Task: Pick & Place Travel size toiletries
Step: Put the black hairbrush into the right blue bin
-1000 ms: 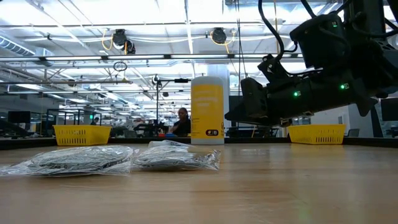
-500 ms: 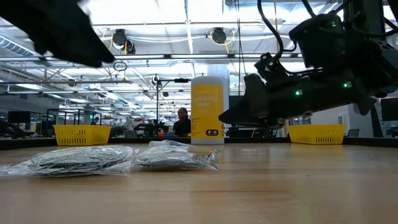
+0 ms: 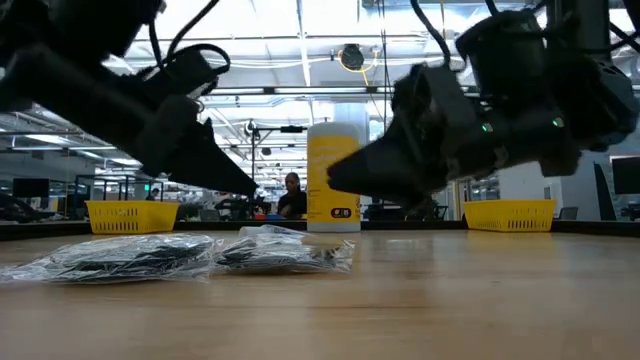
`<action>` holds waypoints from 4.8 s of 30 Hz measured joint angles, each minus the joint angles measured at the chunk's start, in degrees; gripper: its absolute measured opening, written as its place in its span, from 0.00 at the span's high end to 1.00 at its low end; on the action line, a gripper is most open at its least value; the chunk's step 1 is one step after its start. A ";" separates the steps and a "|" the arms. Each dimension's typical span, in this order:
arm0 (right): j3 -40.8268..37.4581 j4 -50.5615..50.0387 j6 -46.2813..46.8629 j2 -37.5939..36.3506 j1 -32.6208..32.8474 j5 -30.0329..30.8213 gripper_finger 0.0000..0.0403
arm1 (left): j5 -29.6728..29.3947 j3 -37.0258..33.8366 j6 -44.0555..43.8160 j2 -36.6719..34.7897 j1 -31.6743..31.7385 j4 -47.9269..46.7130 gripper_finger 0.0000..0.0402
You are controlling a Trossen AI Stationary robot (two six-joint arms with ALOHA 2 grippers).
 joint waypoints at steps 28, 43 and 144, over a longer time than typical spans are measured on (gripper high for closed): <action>31.07 -74.87 -12.54 -6.77 1.99 -10.22 0.21 | 9.33 -5.01 2.21 0.22 -4.62 12.90 0.27; 17.72 -66.40 12.24 -10.40 -1.02 -18.72 0.22 | 25.07 -4.86 0.31 3.92 -4.78 19.18 0.27; 11.02 -86.59 -1.38 -43.78 9.45 -0.49 0.59 | 19.99 19.88 52.27 8.49 9.33 0.74 0.87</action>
